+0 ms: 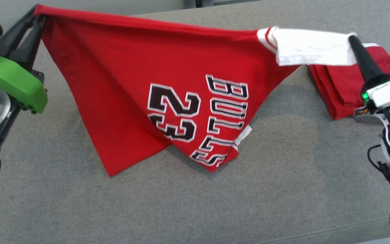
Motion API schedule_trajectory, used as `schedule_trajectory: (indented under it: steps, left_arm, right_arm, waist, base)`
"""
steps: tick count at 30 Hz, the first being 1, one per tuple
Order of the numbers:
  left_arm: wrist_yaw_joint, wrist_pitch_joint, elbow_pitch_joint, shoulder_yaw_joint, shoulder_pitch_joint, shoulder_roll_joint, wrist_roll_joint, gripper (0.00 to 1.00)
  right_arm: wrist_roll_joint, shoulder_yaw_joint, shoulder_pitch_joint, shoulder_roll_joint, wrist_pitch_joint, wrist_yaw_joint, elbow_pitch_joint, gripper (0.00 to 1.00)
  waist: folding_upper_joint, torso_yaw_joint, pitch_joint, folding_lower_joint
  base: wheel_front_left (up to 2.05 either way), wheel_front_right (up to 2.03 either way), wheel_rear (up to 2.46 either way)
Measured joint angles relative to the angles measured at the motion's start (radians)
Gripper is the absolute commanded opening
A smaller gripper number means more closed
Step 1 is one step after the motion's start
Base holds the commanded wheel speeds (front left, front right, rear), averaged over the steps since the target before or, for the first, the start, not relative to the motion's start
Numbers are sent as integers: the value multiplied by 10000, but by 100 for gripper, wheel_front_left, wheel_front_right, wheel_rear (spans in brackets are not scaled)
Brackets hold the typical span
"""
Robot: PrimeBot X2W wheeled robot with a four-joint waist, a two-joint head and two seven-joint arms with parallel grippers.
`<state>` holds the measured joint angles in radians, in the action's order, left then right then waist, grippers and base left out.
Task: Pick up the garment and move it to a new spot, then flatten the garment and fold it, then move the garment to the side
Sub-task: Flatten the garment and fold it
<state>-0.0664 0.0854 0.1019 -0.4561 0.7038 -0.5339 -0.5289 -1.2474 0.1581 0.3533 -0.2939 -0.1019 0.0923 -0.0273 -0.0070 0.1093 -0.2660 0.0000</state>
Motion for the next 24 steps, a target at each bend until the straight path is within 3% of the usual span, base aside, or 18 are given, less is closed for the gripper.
schedule_trajectory:
  steps: [5, 13, 18, 24]
  left_arm:
    - [142, 17, -483, 397, 668, -257, 17, 0]
    - [134, 495, -1246, 332, 656, -267, -412, 0]
    - [151, 982, -1896, 477, -205, -272, -1323, 0]
    - [280, 1450, -3624, 1223, -600, -247, -2911, 0]
  right_arm:
    - [-40, -690, 626, -343, -59, 71, 945, 0]
    - [-792, -1160, 573, -215, -199, 165, 2146, 0]
    - [-1244, -1931, 162, -242, -165, 167, 3450, 0]
    - [-2046, -3352, 363, -320, 56, 159, 6149, 0]
  waist:
    - [0, -150, 480, 0]
    - [0, -237, 1092, 0]
    - [0, -228, 1459, 0]
    - [0, -225, 1951, 0]
  base:
    - [0, 0, 0]
    - [0, 0, 0]
    - [0, 0, 0]
    - [0, 0, 0]
